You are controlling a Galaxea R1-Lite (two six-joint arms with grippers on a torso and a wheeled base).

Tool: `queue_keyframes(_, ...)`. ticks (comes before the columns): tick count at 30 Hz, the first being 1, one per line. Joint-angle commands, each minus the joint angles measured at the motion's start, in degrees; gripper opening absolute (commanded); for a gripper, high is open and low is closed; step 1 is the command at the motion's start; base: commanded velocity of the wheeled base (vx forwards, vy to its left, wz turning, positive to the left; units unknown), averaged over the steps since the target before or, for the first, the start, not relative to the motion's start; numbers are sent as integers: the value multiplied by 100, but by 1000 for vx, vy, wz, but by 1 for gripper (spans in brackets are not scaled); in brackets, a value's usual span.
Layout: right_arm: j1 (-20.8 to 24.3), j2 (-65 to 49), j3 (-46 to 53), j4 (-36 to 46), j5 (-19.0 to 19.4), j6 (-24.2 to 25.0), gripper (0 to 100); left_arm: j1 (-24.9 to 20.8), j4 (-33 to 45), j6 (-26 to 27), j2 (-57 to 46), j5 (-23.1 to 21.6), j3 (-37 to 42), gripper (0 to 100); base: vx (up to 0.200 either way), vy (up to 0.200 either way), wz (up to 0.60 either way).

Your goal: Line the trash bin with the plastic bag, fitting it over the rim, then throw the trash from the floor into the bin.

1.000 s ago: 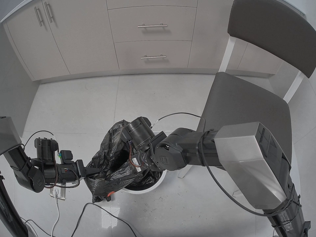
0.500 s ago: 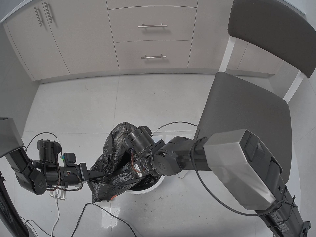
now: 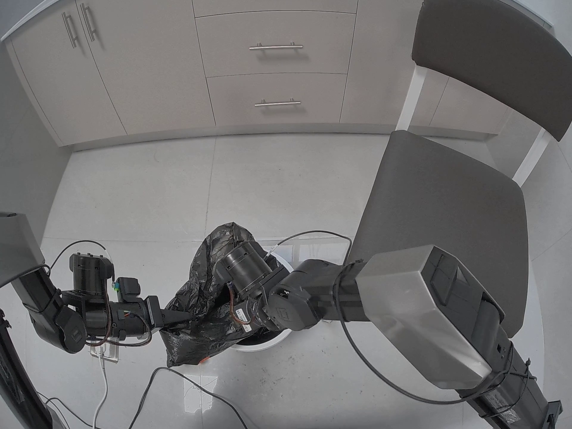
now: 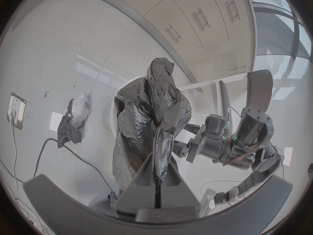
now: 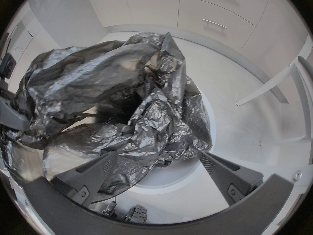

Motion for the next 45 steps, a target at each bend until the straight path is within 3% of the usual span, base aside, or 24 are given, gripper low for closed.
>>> queue_keyframes(1,102,15,1,13,10,1,100,1,0,-5,52,6,-18,0,0,0,0)
queue_keyframes(11,111,261,1,13,247,1,100,1,0,-5,34,6,-18,0,0,0,0)
queue_keyframes(26,76,402,1,-5,256,1,100,10,0,-14,34,15,-27,0,0,0,0)
queue_keyframes(27,76,402,1,4,256,1,0,10,0,-14,34,15,-27,0,0,0,0)
queue_keyframes(45,5,270,1,39,256,-43,0,27,0,-14,34,6,-27,0,0,0,0)
